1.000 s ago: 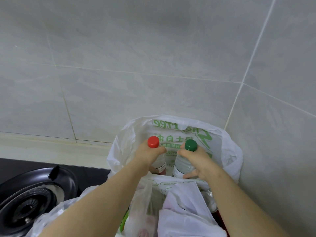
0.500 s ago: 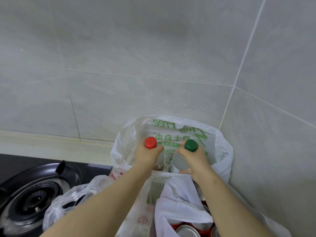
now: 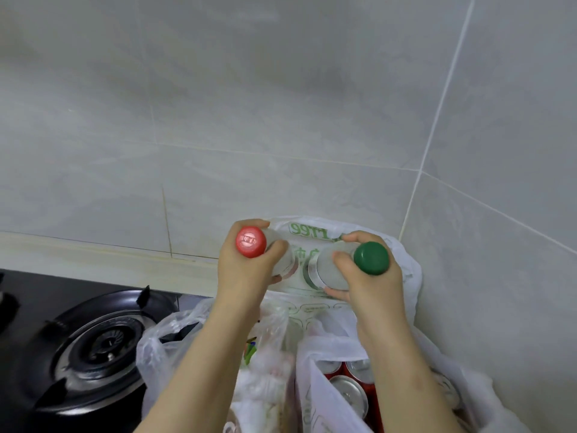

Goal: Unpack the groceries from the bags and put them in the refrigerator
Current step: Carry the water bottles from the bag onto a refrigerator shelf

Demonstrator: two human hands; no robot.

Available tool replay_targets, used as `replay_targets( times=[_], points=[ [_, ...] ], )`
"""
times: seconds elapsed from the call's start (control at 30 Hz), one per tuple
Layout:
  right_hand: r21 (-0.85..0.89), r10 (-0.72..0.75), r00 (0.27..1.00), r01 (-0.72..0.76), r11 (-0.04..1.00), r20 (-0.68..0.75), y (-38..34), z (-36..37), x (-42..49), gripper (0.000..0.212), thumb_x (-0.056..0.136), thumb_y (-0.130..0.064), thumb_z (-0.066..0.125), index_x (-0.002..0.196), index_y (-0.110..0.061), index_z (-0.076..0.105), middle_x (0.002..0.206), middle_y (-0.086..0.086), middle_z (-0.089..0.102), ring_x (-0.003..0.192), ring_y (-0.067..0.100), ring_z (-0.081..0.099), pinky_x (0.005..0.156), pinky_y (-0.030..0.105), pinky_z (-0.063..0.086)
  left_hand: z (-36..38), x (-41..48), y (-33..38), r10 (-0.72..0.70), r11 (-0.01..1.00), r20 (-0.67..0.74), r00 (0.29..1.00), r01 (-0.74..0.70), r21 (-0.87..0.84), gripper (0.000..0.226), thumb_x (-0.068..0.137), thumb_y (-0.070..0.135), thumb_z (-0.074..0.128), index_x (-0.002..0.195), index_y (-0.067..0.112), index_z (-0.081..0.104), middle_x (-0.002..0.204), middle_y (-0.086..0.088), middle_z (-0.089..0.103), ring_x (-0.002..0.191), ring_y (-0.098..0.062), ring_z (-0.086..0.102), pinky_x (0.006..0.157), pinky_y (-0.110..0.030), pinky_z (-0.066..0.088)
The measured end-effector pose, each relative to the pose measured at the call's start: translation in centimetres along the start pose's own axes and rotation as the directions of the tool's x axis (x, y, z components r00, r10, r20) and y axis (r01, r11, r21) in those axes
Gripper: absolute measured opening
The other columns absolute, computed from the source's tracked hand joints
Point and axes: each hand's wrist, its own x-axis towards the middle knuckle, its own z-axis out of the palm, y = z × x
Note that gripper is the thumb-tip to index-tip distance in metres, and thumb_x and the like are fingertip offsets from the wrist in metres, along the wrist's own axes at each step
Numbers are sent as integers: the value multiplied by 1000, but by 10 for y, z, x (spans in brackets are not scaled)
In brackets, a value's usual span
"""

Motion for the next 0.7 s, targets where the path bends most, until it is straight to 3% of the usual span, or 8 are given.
replay_targets(
  times=[0.1, 0.2, 0.27, 0.43, 0.57, 0.63, 0.7],
  points=[
    [14, -55, 998, 54, 998, 28, -3, 5, -28, 26, 78, 0, 64, 81, -26, 63, 77, -32, 58, 74, -6, 58, 73, 50, 58, -28, -25, 13, 65, 998, -31, 997, -65, 24, 32, 76, -4, 67, 86, 26, 59, 84, 7, 57, 74, -16, 59, 66, -44, 58],
    [18, -86, 994, 85, 996, 71, -3, 16, -56, 28, 74, -4, 69, 77, -31, 64, 86, -33, 60, 99, 6, 59, 86, 53, 52, -58, -43, 20, 90, 995, -69, 994, -87, 46, 34, 75, -6, 68, 84, 26, 60, 77, 11, 60, 74, -16, 61, 66, -44, 59],
    [29, -89, 990, 86, 996, 113, -6, 27, -72, 24, 69, -12, 73, 74, -35, 64, 88, -31, 61, 104, 12, 60, 90, 52, 49, -78, -54, 26, 106, 993, -92, 990, -100, 67, 34, 75, -6, 68, 84, 26, 61, 78, 10, 61, 76, -18, 64, 65, -44, 59],
    [90, -87, 974, 70, 993, 209, -8, 57, -106, 35, 75, 2, 68, 72, -32, 64, 84, -28, 63, 80, 9, 65, 79, 56, 53, -130, -72, 47, 158, 983, -158, 975, -140, 117, 33, 73, -4, 72, 88, 23, 63, 72, 13, 63, 74, -14, 66, 64, -44, 60],
    [120, -121, 950, 90, 989, 289, -16, 90, -138, 25, 68, -12, 72, 74, -35, 65, 90, -29, 62, 94, 10, 63, 88, 50, 52, -178, -93, 66, 198, 974, -232, 952, -165, 154, 33, 59, 12, 70, 89, 24, 64, 74, 18, 64, 91, -31, 64, 70, -54, 57],
    [138, -150, 931, 109, 984, 332, -21, 109, -157, 22, 64, -15, 71, 76, -33, 66, 87, -30, 62, 90, 0, 61, 87, 39, 54, -204, -106, 77, 220, 969, -274, 936, -178, 171, 34, 58, 12, 69, 90, 23, 64, 81, 17, 64, 92, -22, 65, 67, -51, 58],
    [174, -140, 912, 77, 982, 386, -25, 129, -177, 26, 70, -4, 74, 74, -29, 65, 81, -28, 63, 82, -1, 62, 80, 41, 57, -230, -120, 88, 241, 962, -310, 920, -185, 200, 35, 57, 13, 68, 90, 23, 63, 82, 18, 64, 83, -8, 66, 63, -48, 59]
  ],
)
